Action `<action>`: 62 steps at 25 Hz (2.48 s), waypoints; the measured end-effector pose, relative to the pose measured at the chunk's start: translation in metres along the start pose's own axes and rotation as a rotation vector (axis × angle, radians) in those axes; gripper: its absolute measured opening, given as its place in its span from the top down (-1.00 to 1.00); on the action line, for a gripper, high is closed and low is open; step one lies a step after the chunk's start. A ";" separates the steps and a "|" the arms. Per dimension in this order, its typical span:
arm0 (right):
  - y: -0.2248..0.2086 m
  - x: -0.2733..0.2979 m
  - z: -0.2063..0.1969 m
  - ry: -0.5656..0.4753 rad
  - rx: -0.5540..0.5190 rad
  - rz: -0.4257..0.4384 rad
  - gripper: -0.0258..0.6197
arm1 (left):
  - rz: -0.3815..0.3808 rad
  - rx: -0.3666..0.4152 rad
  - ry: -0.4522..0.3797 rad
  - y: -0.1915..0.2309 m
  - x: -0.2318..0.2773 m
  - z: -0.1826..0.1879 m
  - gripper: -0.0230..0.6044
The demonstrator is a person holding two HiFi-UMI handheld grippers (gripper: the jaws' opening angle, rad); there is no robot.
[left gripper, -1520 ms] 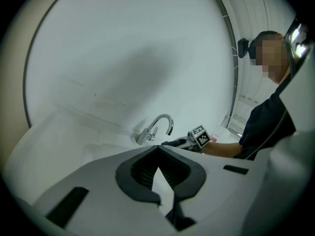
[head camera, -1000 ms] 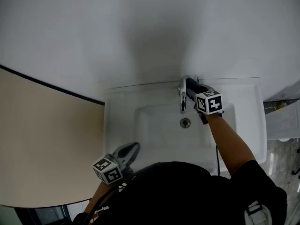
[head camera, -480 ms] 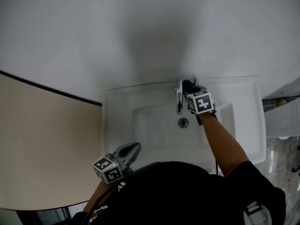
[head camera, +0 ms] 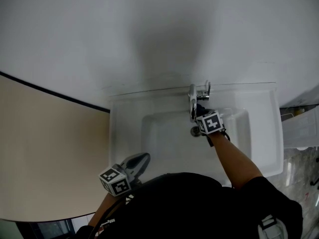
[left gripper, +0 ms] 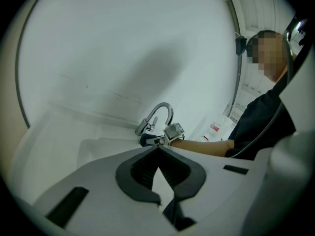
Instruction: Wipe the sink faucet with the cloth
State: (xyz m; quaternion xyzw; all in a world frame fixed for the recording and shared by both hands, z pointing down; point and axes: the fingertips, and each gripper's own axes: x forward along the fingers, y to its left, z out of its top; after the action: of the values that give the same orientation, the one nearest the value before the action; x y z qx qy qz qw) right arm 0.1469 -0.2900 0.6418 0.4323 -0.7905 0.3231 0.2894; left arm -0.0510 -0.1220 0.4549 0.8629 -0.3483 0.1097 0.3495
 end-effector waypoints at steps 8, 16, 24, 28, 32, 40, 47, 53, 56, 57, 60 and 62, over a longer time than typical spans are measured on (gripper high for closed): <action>-0.017 -0.046 0.064 -0.227 -0.068 -0.072 0.52 | 0.014 -0.010 -0.011 0.006 -0.007 -0.001 0.95; -0.030 -0.050 0.108 -0.275 -0.153 -0.148 0.52 | 0.007 -0.007 -0.006 0.004 -0.004 -0.001 0.95; -0.021 -0.033 0.073 -0.227 -0.155 -0.135 0.53 | 0.002 -0.011 0.000 0.006 -0.001 -0.002 0.95; -0.017 -0.032 0.069 -0.216 -0.166 -0.124 0.53 | -0.005 -0.007 0.009 0.003 0.002 -0.004 0.95; -0.009 -0.024 0.056 -0.187 -0.165 -0.104 0.53 | 0.001 -0.011 0.004 0.005 0.000 -0.003 0.95; -0.007 -0.013 0.046 -0.153 -0.168 -0.089 0.53 | 0.005 -0.015 0.005 0.005 -0.002 -0.006 0.95; -0.008 0.004 0.036 -0.112 -0.189 -0.079 0.53 | 0.006 -0.014 0.008 0.002 -0.003 -0.007 0.95; -0.015 0.022 0.026 -0.062 -0.195 -0.087 0.52 | 0.008 -0.012 0.010 0.001 -0.005 -0.009 0.95; -0.016 0.024 0.026 -0.050 -0.191 -0.082 0.52 | 0.014 -0.009 0.011 0.002 -0.007 -0.008 0.95; -0.016 0.024 0.027 -0.055 -0.182 -0.072 0.52 | 0.017 -0.008 0.013 0.002 -0.008 -0.007 0.95; -0.017 0.021 0.028 -0.089 -0.155 -0.039 0.52 | 0.012 -0.006 0.010 -0.002 -0.008 -0.008 0.95; -0.020 0.016 0.026 -0.097 -0.153 -0.054 0.52 | 0.008 -0.001 0.006 -0.003 -0.008 -0.008 0.95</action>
State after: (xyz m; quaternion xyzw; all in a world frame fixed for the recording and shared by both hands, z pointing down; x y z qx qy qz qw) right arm 0.1521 -0.3261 0.6431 0.4454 -0.8140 0.2325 0.2914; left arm -0.0544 -0.1108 0.4553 0.8611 -0.3505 0.1136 0.3504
